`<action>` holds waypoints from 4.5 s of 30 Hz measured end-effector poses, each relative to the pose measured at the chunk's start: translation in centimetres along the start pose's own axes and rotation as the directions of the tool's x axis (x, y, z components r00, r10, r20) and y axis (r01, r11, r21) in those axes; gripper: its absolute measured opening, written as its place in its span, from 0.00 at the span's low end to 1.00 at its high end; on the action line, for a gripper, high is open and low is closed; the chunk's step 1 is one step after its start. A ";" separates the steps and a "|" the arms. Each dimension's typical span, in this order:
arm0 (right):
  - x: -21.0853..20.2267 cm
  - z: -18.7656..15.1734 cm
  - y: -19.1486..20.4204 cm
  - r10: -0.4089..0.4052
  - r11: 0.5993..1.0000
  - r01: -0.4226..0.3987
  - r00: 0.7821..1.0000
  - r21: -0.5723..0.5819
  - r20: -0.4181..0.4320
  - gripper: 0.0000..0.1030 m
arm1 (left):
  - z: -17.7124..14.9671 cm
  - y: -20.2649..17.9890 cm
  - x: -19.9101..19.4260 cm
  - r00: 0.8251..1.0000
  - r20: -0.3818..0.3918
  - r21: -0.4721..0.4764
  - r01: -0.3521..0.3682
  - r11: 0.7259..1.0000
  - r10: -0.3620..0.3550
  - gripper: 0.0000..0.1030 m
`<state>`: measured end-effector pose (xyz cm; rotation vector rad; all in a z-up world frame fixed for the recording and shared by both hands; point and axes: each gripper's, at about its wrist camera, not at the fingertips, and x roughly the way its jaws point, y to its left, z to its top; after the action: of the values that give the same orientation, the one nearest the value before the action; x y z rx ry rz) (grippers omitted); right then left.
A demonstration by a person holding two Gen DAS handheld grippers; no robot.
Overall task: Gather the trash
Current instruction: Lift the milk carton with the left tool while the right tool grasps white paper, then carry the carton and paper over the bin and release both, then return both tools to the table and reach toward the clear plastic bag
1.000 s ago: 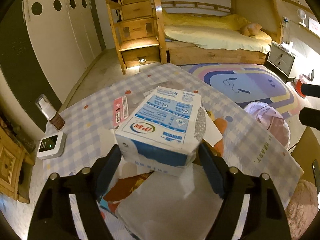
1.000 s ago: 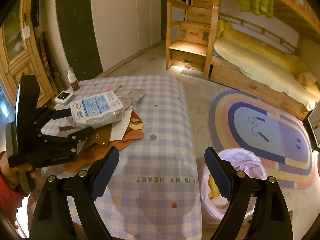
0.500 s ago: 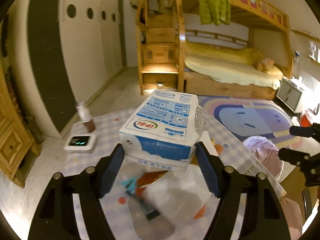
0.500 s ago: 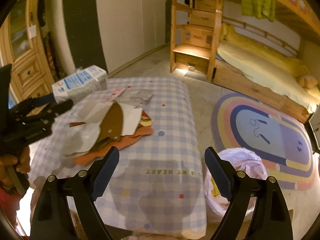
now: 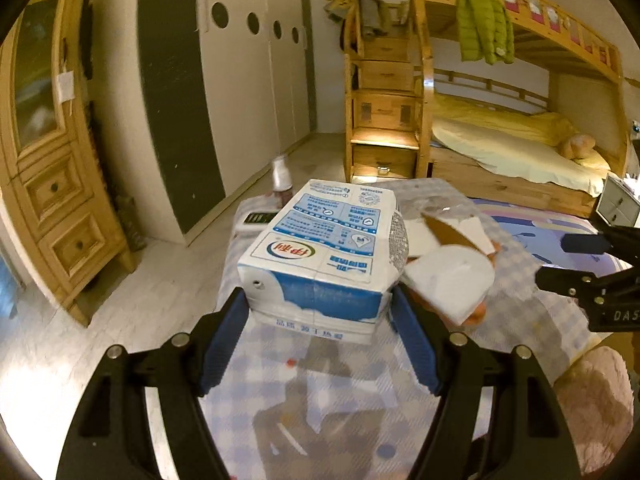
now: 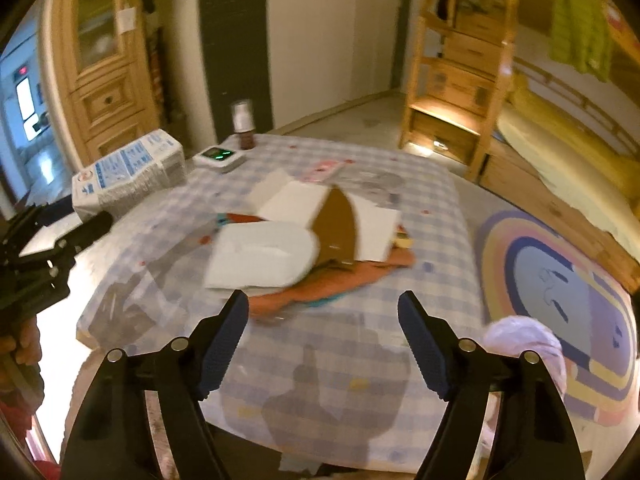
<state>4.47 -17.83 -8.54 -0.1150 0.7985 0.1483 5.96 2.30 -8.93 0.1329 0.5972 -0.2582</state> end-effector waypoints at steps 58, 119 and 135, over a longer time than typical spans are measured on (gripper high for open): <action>-7.2 -1.7 -9.7 -0.060 0.981 0.037 0.991 0.193 0.120 0.01 | 1.9 -13.6 -1.0 0.970 0.051 0.173 0.225 0.959 -0.237 0.69; -10.1 -5.5 -16.2 -0.200 0.930 0.162 0.976 0.329 0.083 0.40 | 4.6 -19.1 0.3 0.962 -0.019 0.205 0.271 0.941 -0.273 0.87; -4.3 -0.4 -9.1 -0.089 0.976 0.069 0.992 0.209 0.089 0.53 | 3.0 -4.7 2.1 0.999 -0.043 0.000 0.006 1.000 -0.006 0.87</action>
<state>2.81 -27.23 -5.35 0.0554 0.7059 -0.0044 7.97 -3.23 -7.93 0.1375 0.6398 -0.2616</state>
